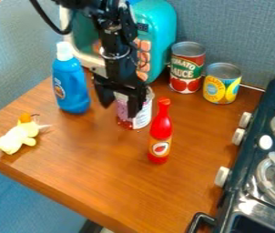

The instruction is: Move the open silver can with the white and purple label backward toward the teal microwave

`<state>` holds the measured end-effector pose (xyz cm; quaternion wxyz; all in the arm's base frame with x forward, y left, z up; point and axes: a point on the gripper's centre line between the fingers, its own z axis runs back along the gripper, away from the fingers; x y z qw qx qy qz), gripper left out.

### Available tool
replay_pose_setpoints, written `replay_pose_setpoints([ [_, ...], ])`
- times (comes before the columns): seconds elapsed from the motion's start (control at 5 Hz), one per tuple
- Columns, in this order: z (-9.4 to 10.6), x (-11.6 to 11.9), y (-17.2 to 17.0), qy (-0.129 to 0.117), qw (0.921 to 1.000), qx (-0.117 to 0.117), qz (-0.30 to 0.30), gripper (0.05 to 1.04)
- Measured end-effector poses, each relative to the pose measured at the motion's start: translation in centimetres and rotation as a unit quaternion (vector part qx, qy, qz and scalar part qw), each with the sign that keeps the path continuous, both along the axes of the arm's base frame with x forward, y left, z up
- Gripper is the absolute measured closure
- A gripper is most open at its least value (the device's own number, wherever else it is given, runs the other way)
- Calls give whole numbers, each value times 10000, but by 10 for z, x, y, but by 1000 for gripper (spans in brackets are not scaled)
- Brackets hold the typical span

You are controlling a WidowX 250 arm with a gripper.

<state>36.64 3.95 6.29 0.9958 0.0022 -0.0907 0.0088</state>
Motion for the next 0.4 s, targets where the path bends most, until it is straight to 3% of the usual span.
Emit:
replay_pose_setpoints([
  [0.4, 2, -5, 2, -24, 10000, 53, 36, 83],
])
